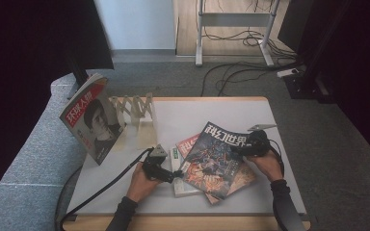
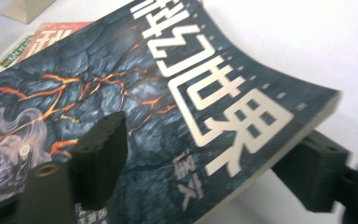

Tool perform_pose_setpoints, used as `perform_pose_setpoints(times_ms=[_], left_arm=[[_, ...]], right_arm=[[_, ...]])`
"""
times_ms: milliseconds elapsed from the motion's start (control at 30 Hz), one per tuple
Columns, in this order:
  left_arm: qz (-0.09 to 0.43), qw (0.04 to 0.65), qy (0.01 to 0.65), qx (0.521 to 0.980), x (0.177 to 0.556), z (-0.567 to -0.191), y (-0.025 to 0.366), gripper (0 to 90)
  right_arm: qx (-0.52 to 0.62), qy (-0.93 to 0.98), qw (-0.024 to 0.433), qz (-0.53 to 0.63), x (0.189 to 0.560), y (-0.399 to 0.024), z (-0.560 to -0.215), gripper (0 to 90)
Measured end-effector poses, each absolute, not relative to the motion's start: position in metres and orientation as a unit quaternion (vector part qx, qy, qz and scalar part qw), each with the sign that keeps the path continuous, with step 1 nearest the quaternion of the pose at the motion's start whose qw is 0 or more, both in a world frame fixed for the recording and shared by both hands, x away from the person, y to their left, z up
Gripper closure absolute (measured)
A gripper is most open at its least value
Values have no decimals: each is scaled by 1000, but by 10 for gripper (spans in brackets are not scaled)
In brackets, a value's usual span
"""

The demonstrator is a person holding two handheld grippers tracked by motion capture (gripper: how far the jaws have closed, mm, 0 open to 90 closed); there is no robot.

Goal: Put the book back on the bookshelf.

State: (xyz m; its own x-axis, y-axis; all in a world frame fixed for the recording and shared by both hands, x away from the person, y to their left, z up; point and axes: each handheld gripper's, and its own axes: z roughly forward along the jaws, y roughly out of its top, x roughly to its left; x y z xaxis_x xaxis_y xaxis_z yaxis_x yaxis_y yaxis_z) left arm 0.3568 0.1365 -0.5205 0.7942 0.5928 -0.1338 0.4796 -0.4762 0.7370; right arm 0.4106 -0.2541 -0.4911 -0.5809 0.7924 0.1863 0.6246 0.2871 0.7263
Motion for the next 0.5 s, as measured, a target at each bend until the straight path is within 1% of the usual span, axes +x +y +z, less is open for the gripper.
perform_pose_setpoints(times_ms=[33,100,167,233,367,433,500], left_arm=[[70,406,313,856,357,-521,136,0],[71,405,311,857,357,-520,137,0],[70,407,309,857,357,-520,137,0],[69,409,306,857,357,-519,137,0],[66,414,301,857,358,-517,138,3],[62,413,301,858,358,-516,139,14],[51,399,304,864,359,-512,139,38]], right_arm=[[443,796,111,397,411,-254,-489,313],[444,797,123,391,411,-253,-484,431],[451,797,133,380,411,-254,-479,565],[450,799,132,377,411,-256,-476,643],[443,800,130,383,410,-256,-470,733],[440,799,130,388,409,-256,-468,742],[433,797,132,401,406,-255,-462,761]])
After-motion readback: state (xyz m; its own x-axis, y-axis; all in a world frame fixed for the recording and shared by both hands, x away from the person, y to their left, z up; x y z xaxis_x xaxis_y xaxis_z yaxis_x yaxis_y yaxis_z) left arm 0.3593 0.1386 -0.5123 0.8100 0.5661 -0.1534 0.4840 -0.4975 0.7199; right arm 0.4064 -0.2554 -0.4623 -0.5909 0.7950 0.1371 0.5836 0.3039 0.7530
